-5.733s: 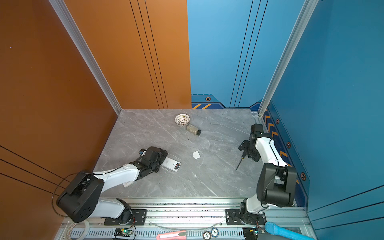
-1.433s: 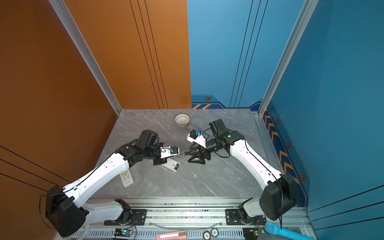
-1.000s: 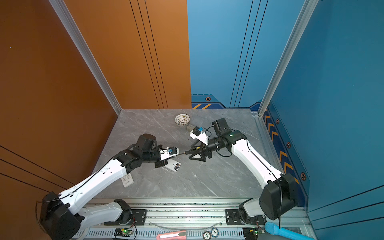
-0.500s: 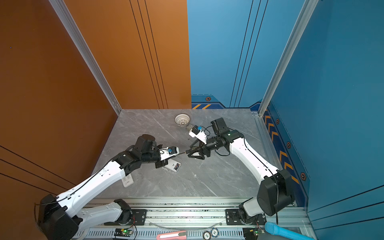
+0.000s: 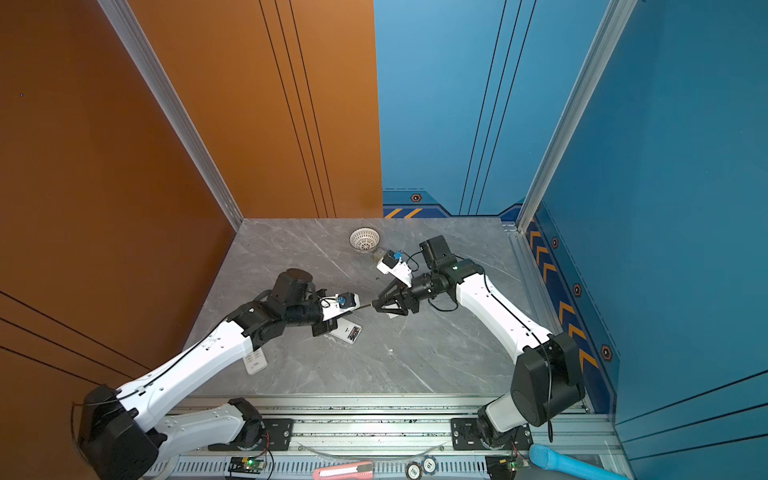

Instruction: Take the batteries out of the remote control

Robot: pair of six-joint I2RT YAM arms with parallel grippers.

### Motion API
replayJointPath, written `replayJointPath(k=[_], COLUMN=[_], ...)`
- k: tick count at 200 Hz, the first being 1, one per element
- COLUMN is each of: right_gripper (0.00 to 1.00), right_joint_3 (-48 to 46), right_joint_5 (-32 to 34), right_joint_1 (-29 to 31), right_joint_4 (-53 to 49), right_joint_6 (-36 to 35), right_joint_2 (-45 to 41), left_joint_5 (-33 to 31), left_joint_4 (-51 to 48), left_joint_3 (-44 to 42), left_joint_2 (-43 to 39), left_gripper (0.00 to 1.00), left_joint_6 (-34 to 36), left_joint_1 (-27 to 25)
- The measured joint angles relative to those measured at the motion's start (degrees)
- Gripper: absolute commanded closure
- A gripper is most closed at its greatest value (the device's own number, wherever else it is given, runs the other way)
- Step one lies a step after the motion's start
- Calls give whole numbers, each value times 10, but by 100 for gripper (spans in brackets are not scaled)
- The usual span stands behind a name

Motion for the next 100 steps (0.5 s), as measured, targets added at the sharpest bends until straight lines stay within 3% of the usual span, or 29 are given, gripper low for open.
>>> replayJointPath(k=[36,58,75,100], right_gripper=[100,100,100,100], right_joint_3=[9,10,10,5], right_joint_5=[6,11,24,56], right_joint_1=[1,2,9,31], right_joint_4=[0,0,0,4], right_joint_6=[16,25,32,64], right_joint_2=[7,9,7,-12], left_joint_5=[-6,-9,-12,-13], left_joint_4=[2,3,0,9], left_joint_3=[0,0,0,0], left_joint_2=[5,10,12,14], left_gripper=[100,100,78,29], left_joint_6=[-2,-2,-1,-1], left_joint_1=[0,0,0,0])
